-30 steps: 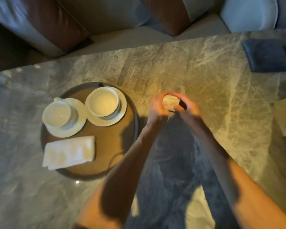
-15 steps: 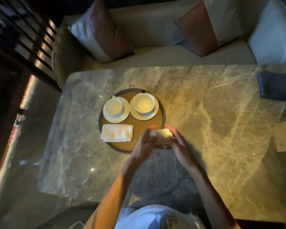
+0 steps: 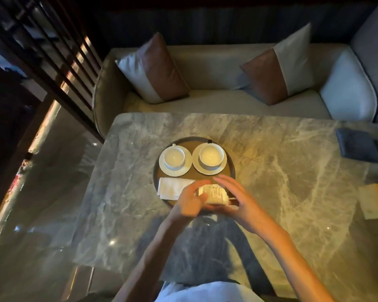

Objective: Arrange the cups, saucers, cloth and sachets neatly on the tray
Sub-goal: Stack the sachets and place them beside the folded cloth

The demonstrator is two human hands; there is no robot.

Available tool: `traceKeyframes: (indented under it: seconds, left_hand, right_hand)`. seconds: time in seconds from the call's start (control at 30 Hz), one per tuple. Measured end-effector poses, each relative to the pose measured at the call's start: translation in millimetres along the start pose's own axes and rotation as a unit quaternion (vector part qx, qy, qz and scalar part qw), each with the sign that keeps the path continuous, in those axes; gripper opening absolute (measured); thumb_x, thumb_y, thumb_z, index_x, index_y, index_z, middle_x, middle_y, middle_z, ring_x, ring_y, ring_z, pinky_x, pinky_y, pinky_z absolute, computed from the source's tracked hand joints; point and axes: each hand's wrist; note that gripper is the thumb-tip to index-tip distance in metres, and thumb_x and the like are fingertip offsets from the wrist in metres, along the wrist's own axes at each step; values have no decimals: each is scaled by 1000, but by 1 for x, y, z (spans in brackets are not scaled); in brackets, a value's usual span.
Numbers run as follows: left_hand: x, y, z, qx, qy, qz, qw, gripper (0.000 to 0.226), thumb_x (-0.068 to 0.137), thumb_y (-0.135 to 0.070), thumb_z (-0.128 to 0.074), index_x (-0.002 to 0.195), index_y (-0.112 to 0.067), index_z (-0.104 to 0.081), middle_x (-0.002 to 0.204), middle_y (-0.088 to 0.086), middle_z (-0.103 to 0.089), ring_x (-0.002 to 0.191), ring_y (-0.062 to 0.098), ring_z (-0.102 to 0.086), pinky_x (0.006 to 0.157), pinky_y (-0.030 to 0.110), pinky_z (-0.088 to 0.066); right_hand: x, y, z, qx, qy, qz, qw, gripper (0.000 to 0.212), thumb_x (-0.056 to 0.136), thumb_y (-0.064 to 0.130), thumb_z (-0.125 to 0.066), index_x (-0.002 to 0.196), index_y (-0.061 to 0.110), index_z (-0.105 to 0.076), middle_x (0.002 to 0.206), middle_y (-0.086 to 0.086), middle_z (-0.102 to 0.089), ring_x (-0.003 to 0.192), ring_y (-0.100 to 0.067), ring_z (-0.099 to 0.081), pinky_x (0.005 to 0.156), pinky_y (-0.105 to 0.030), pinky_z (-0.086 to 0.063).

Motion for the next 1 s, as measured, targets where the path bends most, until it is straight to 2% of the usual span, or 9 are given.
traceKeyframes:
  seconds: [0.1,0.17,0.23,0.3,0.4,0.53,0.63,0.87,1.0]
  left_hand:
    - [-6,5,11,-28,6,8,1000,32,95,4,-47,122,-12,-55,107,3,-64,93,10,-68,73,18,-55]
    - [-9,6,20,-85,11,27,996,32,95,3,-48,124,-11,-50,105,6,-61,81,7,-72,63,19,-57]
    - [-11,4,30,-110,8,48,993,28,95,-1,-52,119,-15,-51,106,8,-63,84,9,-71,63,19,-57]
    - [-14,3,38,-101,2,49,994,25,94,-6,-54,114,-20,-53,108,5,-65,92,9,-68,69,21,-57]
    - [-21,0,50,-117,5,47,992,25,92,-13,-58,114,-24,-54,112,8,-65,103,21,-67,88,38,-57]
    - [-26,-5,65,-256,36,58,964,33,94,-20,-58,126,-11,-52,122,19,-63,113,33,-65,90,44,-56]
    - [-30,-13,66,-226,56,43,972,33,92,-19,-62,125,-21,-57,123,20,-63,113,31,-65,96,48,-53]
    - [-26,-34,44,-196,19,17,980,28,90,-2,-63,116,-14,-63,117,20,-66,104,29,-70,91,42,-57]
    - [-19,-38,22,-182,-43,17,982,27,92,-1,-60,116,-14,-62,116,13,-66,99,21,-71,78,26,-60]
  right_hand:
    - [4,24,-8,-87,-7,34,996,56,80,43,-72,133,40,-53,133,23,-51,126,3,-48,104,-20,-43]
    - [5,35,-11,-96,-24,20,995,56,79,35,-77,132,37,-56,129,27,-52,123,5,-49,104,-23,-43]
    - [5,43,-13,-82,-26,11,996,57,80,31,-78,132,38,-57,129,32,-50,124,7,-47,105,-19,-42]
    - [3,51,-18,-75,-23,5,997,58,80,32,-77,133,41,-55,131,31,-49,124,6,-48,105,-21,-43]
    - [5,63,-25,-83,-30,17,996,56,82,33,-75,134,41,-55,131,27,-53,122,5,-50,103,-27,-47]
    - [11,72,-25,-48,-29,35,998,53,82,28,-77,132,35,-59,130,19,-58,122,-3,-55,100,-31,-50]
    - [15,74,-20,-46,-11,37,998,53,82,26,-77,132,33,-60,130,17,-59,122,-3,-55,102,-32,-49]
    - [18,75,12,-41,24,41,998,57,81,27,-76,132,39,-55,133,26,-53,126,8,-47,105,-16,-42]
    - [19,66,20,123,10,-56,991,59,86,24,-72,139,33,-49,127,13,-61,114,-2,-61,92,-21,-53]
Point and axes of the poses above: each hand's wrist, its own x-axis towards the middle knuckle, its own z-axis out of the back of the hand, y = z × x
